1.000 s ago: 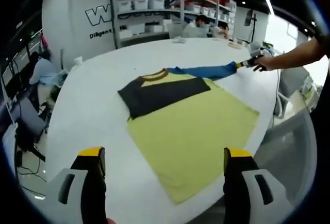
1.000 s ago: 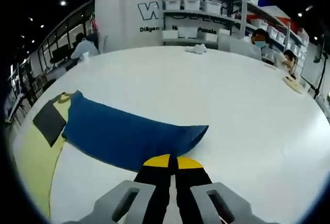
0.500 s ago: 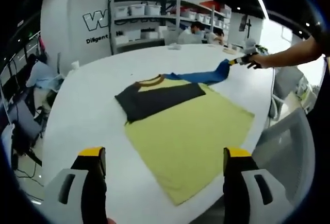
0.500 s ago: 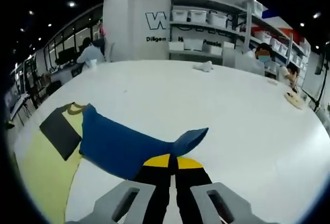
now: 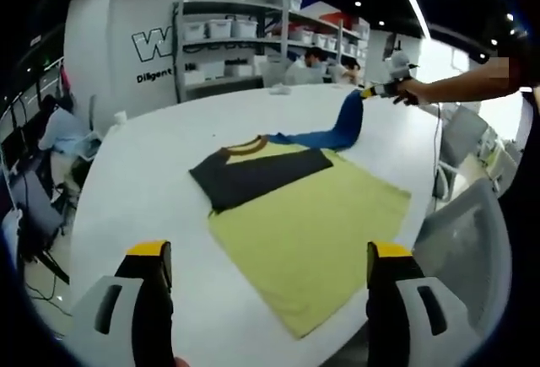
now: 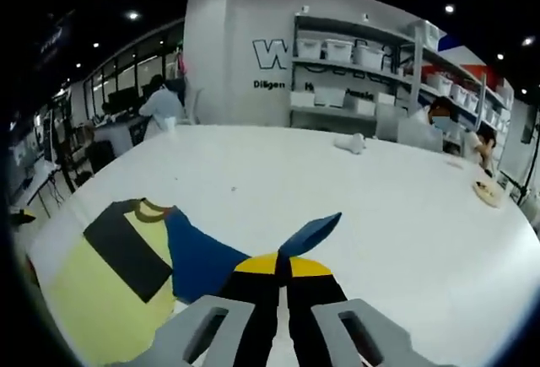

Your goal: Fold the garment on the visible template until the final outline fits inside the template.

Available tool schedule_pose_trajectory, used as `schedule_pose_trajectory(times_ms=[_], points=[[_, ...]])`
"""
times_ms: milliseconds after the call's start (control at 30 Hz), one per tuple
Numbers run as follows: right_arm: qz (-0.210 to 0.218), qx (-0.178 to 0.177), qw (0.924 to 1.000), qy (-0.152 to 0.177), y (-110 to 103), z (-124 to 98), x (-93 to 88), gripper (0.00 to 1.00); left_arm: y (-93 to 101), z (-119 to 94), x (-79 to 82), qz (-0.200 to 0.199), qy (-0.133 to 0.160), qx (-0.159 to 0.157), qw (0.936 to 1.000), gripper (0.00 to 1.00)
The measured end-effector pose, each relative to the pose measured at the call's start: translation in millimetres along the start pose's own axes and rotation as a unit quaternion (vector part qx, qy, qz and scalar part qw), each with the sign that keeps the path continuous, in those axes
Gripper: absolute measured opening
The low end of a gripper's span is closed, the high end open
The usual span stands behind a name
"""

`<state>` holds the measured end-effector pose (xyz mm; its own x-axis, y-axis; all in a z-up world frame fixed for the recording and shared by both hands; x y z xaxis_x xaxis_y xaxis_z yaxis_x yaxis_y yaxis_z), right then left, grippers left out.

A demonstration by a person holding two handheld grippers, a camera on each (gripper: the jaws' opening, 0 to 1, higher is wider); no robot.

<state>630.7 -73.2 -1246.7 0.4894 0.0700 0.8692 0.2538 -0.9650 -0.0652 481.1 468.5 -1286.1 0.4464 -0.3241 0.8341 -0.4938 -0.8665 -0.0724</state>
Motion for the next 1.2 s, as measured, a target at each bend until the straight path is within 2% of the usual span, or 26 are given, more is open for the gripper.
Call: schedule_pose_trajectory(times_ms=[500, 800, 1033, 1200], points=[[-0.034, 0.044, 0.9973, 0.047, -63, 0, 74.8, 0.00, -14.8, -5, 0.8, 0.009, 0.015, -0.026, 0.9995, 0.92], [-0.055, 0.064, 0.9933, 0.078, -97, -1, 111.7, 0.00, -18.6, -9, 3.7, 0.010, 0.025, -0.037, 0.9990, 0.92], [-0.052, 0.080, 0.9908, 0.096, -123, -2, 131.1, 0.00, -22.6, -10, 3.5, 0.012, 0.034, -0.045, 0.9983, 0.92], [-0.055, 0.096, 0.9890, 0.098, -145, 1, 136.7, 0.00, -26.2, -11, 4.4, 0.013, 0.040, -0.051, 0.9978, 0.92]])
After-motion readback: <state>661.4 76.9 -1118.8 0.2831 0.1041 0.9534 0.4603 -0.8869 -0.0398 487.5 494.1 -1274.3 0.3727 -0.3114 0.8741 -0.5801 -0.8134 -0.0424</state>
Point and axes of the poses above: the point that each gripper's makers call its tool centre point, and the gripper's own axes: z roughly forward along the fingers, y roughly to its right, x roughly out of its top, the point moved 6 cm from there along -z, roughly backward along the fingers, and after that the axes turned 12 degrees about x, right-handed, at the moved point
